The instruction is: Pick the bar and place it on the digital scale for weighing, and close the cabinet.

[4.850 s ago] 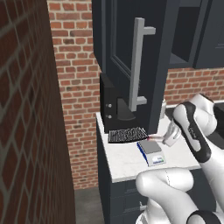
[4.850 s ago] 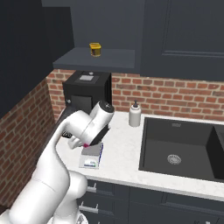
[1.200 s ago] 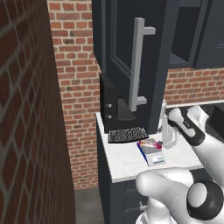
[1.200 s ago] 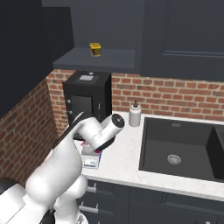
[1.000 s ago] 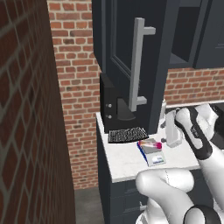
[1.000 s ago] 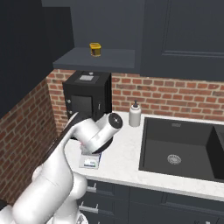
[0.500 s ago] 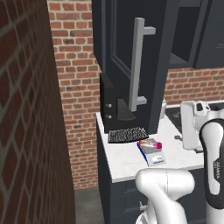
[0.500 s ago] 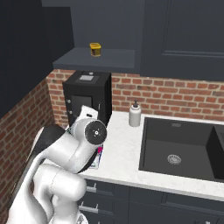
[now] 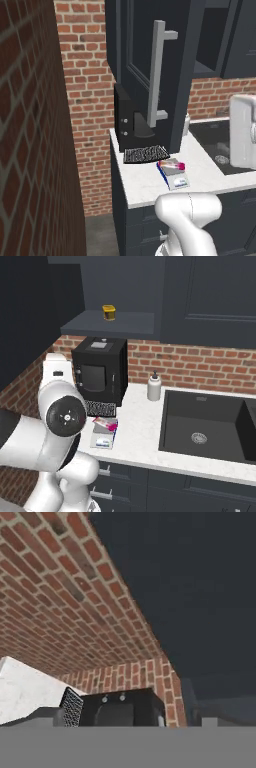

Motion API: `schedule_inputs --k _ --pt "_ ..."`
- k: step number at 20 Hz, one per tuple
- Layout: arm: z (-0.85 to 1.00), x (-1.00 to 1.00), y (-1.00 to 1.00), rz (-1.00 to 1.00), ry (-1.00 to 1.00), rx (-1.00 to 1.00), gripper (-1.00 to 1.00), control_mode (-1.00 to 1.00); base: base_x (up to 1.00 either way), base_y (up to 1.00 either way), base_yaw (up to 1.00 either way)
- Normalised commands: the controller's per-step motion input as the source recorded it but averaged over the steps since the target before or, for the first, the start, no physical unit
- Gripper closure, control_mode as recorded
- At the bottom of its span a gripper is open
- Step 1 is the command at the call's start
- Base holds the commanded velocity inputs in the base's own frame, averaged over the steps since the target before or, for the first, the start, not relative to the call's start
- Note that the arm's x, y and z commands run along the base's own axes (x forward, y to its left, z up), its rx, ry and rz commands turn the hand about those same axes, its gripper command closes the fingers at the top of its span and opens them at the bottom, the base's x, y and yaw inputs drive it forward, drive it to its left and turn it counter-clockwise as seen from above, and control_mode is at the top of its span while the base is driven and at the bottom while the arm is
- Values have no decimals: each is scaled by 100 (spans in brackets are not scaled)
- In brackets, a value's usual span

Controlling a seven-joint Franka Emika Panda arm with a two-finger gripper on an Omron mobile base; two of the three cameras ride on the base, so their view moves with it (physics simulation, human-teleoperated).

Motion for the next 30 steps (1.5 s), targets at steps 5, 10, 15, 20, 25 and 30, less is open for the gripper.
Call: schedule_inputs --k 5,10,15,20,25,30 --pt "66 -100 99 4 -16 1 -100 -100 0 0 0" --pt "66 -99 64 4 -10 10 -100 -100 0 0 0" --pt "12 -22 67 2 -7 2 -100 -100 0 0 0" --pt "0 26 63 0 -1 -10 -100 -100 0 0 0" --pt "0 19 50 0 -3 -9 -100 -100 0 0 0" --pt "0 1 20 -7 -3 -10 -100 -100 0 0 0"
